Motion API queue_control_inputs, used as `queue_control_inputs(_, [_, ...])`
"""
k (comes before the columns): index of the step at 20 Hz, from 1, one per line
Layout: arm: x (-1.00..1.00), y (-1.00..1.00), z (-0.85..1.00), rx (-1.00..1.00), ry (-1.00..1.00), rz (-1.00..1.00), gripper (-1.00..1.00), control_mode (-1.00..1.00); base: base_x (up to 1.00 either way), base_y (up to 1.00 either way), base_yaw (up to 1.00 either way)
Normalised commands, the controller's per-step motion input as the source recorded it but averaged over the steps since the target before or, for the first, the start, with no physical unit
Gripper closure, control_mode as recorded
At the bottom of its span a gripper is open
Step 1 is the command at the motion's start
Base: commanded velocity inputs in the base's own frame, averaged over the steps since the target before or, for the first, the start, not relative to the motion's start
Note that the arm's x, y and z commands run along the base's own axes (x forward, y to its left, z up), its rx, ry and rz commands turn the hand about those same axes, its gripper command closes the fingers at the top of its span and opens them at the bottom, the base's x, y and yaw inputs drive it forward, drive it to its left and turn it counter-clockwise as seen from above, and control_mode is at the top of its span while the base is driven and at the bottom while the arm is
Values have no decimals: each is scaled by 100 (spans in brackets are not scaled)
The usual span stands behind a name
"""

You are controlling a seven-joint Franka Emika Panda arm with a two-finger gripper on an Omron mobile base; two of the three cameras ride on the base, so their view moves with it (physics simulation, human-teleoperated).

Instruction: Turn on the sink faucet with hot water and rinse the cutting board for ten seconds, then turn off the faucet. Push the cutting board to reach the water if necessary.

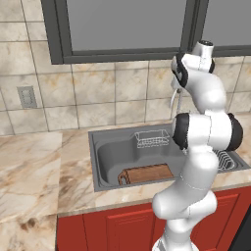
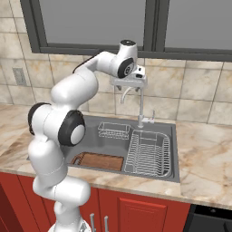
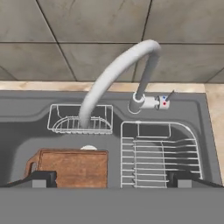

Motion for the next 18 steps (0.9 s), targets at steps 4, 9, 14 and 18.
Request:
queue_control_inputs(4, [-41, -36, 0, 0, -10, 0, -100, -100, 0, 0, 0])
queue_control_inputs(9, [-30, -28, -1, 0, -19, 0, -100, -100, 0, 0, 0])
queue_control_inputs(14, [-8, -36, -2, 0, -24, 7, -100, -100, 0, 0, 0])
queue_control_inputs(18, [-3, -36, -9, 0, -27, 5, -100, -100, 0, 0, 0])
